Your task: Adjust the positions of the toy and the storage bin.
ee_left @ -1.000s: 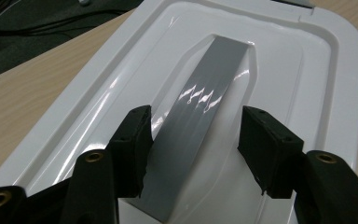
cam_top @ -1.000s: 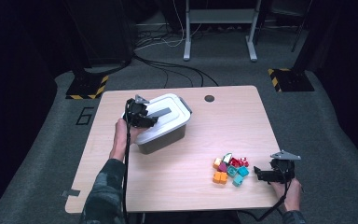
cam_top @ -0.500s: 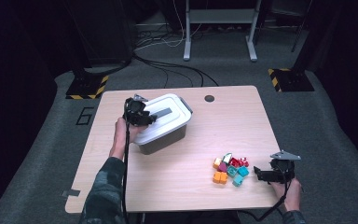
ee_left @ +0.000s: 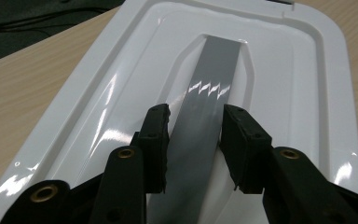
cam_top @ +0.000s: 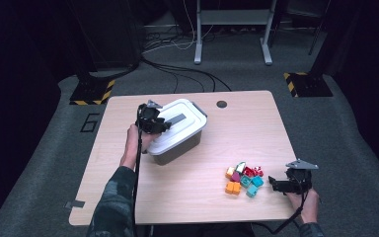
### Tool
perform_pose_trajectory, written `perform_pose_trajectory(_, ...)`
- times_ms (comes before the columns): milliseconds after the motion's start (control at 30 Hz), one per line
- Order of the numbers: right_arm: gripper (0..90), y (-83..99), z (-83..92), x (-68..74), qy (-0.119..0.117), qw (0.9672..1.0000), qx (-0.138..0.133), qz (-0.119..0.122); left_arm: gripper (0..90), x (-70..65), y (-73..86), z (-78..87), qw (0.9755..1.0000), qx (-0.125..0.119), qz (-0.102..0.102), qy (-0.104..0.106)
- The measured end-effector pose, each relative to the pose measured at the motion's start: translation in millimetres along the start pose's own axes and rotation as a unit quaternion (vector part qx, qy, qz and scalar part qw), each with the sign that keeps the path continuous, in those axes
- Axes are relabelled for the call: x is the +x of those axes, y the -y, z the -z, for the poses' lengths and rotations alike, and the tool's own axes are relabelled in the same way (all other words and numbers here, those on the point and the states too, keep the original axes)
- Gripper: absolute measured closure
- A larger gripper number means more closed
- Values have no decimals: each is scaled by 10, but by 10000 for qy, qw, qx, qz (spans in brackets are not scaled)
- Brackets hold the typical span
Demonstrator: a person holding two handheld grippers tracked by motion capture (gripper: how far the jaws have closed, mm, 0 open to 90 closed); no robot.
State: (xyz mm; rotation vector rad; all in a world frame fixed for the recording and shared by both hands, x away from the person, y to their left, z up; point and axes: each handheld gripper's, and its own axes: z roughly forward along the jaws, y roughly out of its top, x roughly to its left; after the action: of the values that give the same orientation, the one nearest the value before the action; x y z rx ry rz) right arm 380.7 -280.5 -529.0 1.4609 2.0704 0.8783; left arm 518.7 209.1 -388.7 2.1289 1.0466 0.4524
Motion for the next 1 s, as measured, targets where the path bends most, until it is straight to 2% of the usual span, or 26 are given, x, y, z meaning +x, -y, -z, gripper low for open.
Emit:
perform_pose_trajectory(467, 14, 0, 1, 0, -2, 10000, -2, 2, 664, -81, -49, -54, 9990, -3, -267, 357)
perform_pose_trajectory(700, 14, 0, 0, 0, -10, 10000, -2, -1, 666, -90, -45, -61, 9986, -52, -273, 446)
perform_pose_trajectory(767, 14, 1, 0, 0, -9, 10000, -4, 3, 667, -90, -42, -59, 9982, -58, -273, 530)
perform_pose_trajectory(1000, 14, 0, 0, 0, -9, 10000, -3, 1, 666, -136, -51, -68, 9973, -50, -389, 625)
